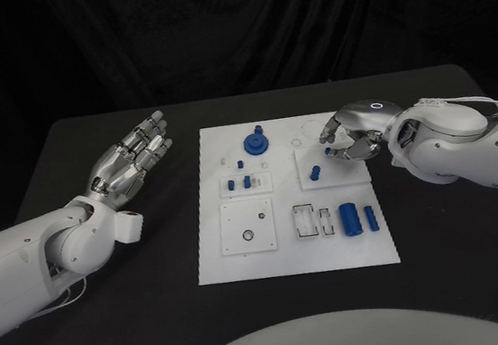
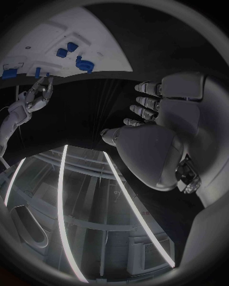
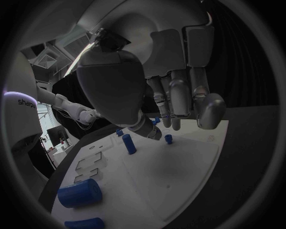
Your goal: Assemble the parts on the task board
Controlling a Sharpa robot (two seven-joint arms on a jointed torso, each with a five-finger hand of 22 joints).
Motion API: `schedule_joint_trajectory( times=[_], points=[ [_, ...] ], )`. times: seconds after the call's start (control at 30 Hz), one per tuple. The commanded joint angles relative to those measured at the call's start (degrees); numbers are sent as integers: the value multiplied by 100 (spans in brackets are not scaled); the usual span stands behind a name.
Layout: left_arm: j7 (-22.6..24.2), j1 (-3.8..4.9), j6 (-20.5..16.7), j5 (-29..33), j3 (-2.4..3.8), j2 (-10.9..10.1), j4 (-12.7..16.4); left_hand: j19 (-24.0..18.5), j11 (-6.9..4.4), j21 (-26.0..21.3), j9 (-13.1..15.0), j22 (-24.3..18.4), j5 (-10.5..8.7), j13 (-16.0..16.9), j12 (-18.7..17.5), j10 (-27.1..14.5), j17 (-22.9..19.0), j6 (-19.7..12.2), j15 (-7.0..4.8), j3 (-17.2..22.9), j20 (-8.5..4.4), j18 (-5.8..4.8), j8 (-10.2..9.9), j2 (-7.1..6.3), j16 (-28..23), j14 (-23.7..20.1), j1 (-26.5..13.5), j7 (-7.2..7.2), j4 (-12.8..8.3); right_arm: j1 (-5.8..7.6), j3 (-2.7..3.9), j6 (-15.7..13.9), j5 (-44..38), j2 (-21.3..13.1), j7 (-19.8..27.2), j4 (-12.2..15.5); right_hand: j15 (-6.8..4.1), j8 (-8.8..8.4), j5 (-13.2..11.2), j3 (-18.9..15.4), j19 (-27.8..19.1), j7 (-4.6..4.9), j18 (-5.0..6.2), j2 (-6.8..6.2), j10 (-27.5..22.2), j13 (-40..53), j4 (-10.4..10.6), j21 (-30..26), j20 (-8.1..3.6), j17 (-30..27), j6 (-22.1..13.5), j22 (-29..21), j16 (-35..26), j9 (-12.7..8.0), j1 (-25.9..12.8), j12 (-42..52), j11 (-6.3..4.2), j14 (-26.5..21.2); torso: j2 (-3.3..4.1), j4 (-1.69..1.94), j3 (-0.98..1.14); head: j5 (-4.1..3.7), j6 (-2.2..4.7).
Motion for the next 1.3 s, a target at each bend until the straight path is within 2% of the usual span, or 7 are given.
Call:
schedule_joint_trajectory(
  times=[0.03, 0.3, 0.5, 0.7, 0.73, 0.8, 1.3],
  points=[
    [650, -10, 101, 33, 5, 2, 36, 3, 39, 3, -8, 8, 32, 3, 0, -5, -8, -53, 36, -9, 41, -81, -23, 8, -20, -2, 60, 13, -34, -36, 4, -31, -8, 6, 47, -14, 1, 29, -18, -7, 37, -11, -84, 20, 41, -16, 29, 13, 9, 6, 48, 720, 25, 12, -11, -38, -5, 29, -1, 0, -1, -7, -1],
    [615, -31, 110, 33, 5, -18, 44, -1, 49, -3, -7, -19, 86, 1, -14, -14, -8, -59, 52, -11, 88, -60, -22, -8, -20, -2, 78, 13, -58, -104, 4, -44, -8, 54, 95, -76, -11, 48, 86, 29, 53, -26, -85, 26, 86, -68, -11, 14, -8, -16, 113, 720, 17, 31, 60, -59, -15, 33, -3, 3, 3, -20, -1],
    [550, -60, 200, 33, 5, -22, 57, 20, 118, 13, 1, 51, 189, 7, 5, 22, -8, -22, 96, -1, 214, 27, -12, -19, -20, -2, 118, 75, -135, -159, 4, -63, -8, 114, 154, -180, -10, 77, 92, 37, 40, -50, -80, 52, 104, -94, -1, -24, -10, -60, 183, 710, -15, 51, 65, -68, -14, 14, -3, -5, -4, -7, -1],
    [487, -88, 296, 33, 5, -18, 55, 57, 146, 36, 4, 140, 286, 11, 14, 48, 0, -2, 158, 16, 345, 99, -8, -6, -11, 18, 145, 100, -210, -196, 4, -73, -8, 159, 187, -256, -18, 98, 97, 56, 46, -53, -81, 74, 141, -113, -19, -15, -16, -66, 238, 713, -17, 67, 105, -65, -24, 14, -6, -6, 5, 4, -1],
    [472, -91, 317, 33, 5, -17, 52, 85, 195, 52, 25, 194, 346, 20, 60, 107, 19, 132, 207, 26, 403, 112, 18, 3, 12, 70, 159, 184, -248, -199, 4, -73, -8, 165, 191, -267, -20, 103, 99, 61, 43, -53, -80, 80, 148, -117, -23, -23, -17, -83, 251, 711, -29, 71, 115, -66, -26, 7, -9, -5, 3, 7, -1],
    [447, -96, 350, 33, 5, -16, 48, 95, 209, 56, 37, 202, 380, 22, 72, 127, 24, 210, 230, 30, 430, 119, 32, 9, 20, 87, 158, 242, -271, -203, 4, -75, -8, 173, 195, -282, -23, 115, 105, 67, 40, -50, -79, 88, 160, -126, -28, -32, -20, -95, 279, 709, -38, 79, 128, -67, -28, 1, -10, 2, -1, 2, -1],
    [361, -113, 430, 33, 5, 1, 17, 103, 219, 57, 35, 202, 474, 20, 61, 124, 27, 204, 258, 44, 461, 122, 27, 18, 25, 99, 175, 259, -320, -210, 5, -193, -8, 231, 223, -379, -113, 331, 60, 109, 96, -15, -95, 261, 526, -252, -176, 67, -100, -73, 672, 745, 7, 294, 414, -42, -134, 44, -1, -7, 3, 46, -1]
  ],
)
